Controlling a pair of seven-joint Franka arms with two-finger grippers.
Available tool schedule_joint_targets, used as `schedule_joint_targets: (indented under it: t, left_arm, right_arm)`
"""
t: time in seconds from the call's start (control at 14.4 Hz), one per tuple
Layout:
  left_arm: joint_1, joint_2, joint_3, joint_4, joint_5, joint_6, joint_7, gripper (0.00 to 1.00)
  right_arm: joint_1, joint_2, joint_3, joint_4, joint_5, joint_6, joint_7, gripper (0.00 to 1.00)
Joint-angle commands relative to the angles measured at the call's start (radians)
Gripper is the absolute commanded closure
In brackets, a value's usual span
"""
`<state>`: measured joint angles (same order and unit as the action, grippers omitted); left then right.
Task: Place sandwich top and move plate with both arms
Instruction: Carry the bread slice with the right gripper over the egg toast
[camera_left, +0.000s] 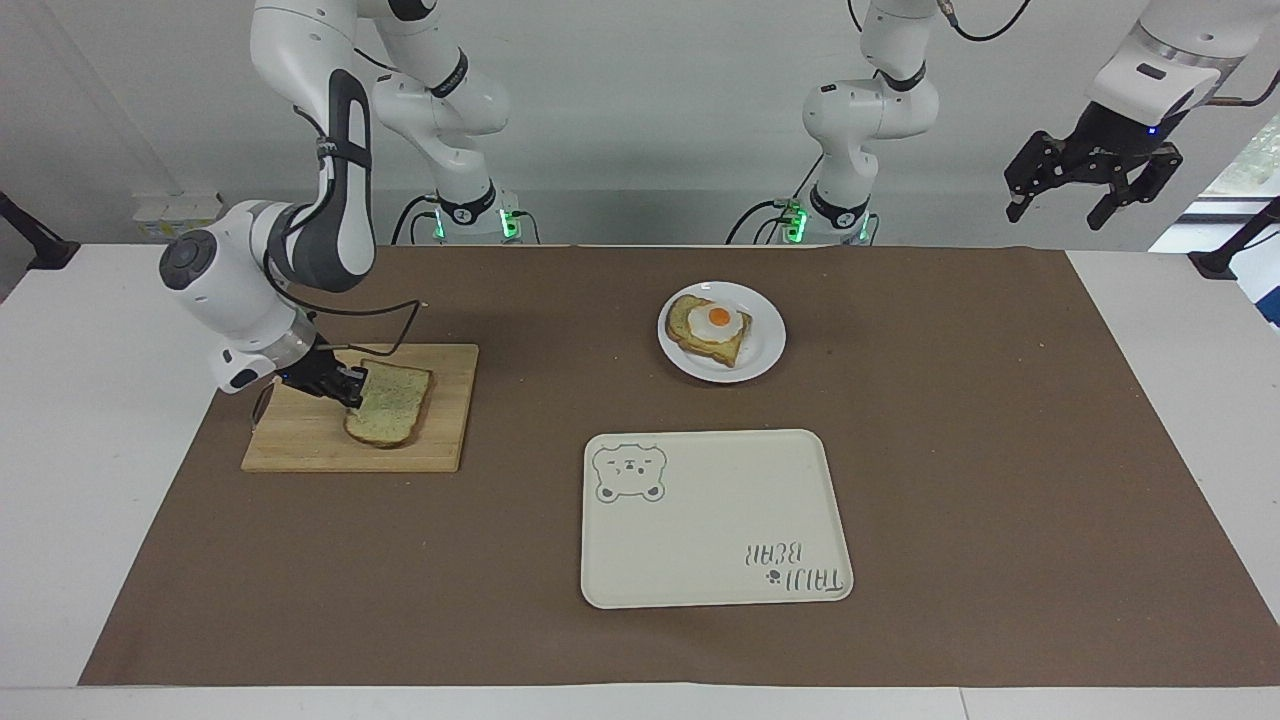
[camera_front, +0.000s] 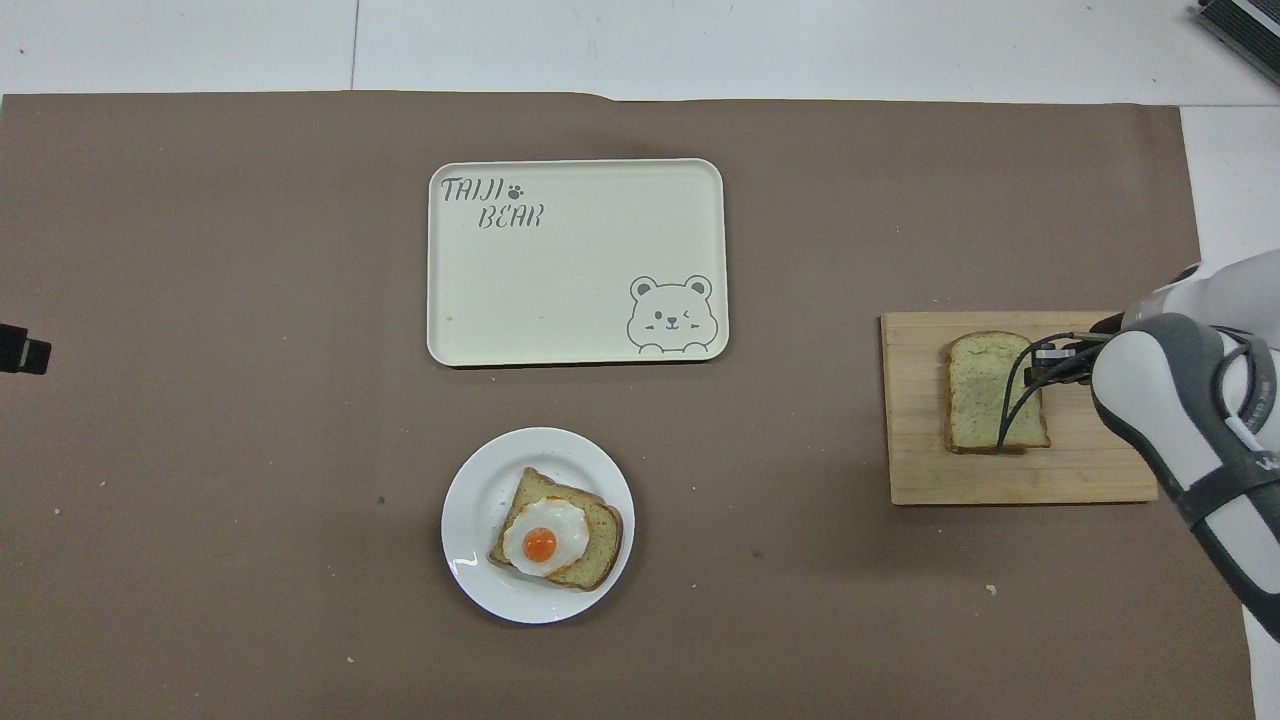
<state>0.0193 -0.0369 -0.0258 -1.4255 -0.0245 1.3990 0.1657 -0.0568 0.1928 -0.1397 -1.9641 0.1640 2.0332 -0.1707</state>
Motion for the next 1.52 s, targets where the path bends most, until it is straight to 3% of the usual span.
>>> schedule_joint_targets:
  t: [0.0, 0.42, 0.62, 0.9, 1.11, 1.46]
  left_arm:
    - [0.01, -0.017, -0.005, -0.016, 0.001, 0.003, -0.006, 0.0]
    - [0.01, -0.017, -0.005, -0.016, 0.001, 0.003, -0.006, 0.0]
    - [0.01, -0.017, -0.005, -0.016, 0.001, 0.003, -0.006, 0.0]
    - [0.01, -0.017, -0.005, -0.016, 0.001, 0.003, -0.006, 0.0]
    - [0.01, -0.017, -0.006, -0.016, 0.001, 0.003, -0.006, 0.0]
    - [0.01, -0.017, -0.005, -0.016, 0.001, 0.003, -0.006, 0.0]
  right_arm:
    - [-0.005, -0.039, 0.006, 0.059, 0.011, -0.123, -0.07, 1.0]
    - [0.015, -0.067, 0.022, 0.139, 0.101, -0.324, -0.136, 1.0]
    - [0.014, -0.07, 0.109, 0.139, 0.132, -0.346, -0.125, 1.0]
    - [0.015, -0.072, 0.236, 0.134, 0.209, -0.326, -0.003, 1.0]
    - [0.023, -0.067, 0.351, 0.117, 0.287, -0.259, 0.198, 1.0]
    - [0.231, -0.029, 0.367, 0.113, 0.353, -0.101, 0.364, 1.0]
